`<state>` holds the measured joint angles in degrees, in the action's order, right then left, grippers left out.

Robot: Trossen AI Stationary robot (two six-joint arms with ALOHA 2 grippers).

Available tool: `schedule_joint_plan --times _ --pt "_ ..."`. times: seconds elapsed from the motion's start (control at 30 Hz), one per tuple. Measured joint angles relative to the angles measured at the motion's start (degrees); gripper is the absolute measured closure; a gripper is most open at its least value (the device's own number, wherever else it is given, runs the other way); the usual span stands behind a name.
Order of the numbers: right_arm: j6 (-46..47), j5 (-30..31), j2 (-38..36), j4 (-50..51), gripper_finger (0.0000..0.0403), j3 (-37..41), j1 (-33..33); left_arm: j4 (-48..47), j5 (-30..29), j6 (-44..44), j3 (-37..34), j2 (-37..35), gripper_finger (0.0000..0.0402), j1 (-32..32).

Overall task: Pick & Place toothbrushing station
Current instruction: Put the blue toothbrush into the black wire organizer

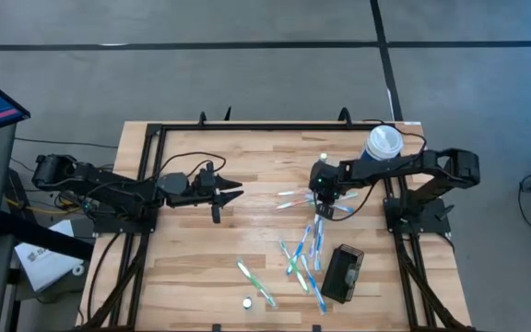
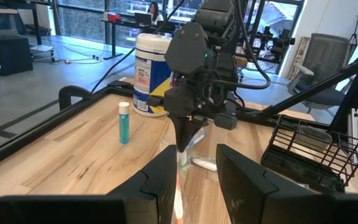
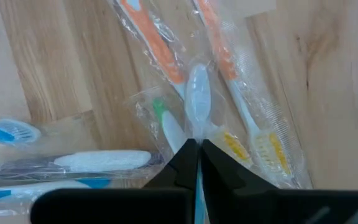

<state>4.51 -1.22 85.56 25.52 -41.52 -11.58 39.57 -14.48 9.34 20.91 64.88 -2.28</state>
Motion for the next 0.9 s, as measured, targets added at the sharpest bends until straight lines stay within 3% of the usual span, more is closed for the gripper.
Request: schedule_joint_plan --times 0.3,0.73,0.9 --pt "0.00 0.22 -0.55 0.26 0.0403 -0.49 0.42 -0.11 0.00 0.00 -0.02 0.00 0.0293 -0.01" --pt "-0.42 2.36 -0.55 7.84 0.0403 -8.96 4.13 -0.13 0.00 0.00 -0.02 0.00 0.0293 0.00" --pt "-0.57 2.63 -4.54 9.08 0.0403 -9.87 4.11 -0.15 0.00 0.00 -0.02 0.00 0.0293 -0.01"
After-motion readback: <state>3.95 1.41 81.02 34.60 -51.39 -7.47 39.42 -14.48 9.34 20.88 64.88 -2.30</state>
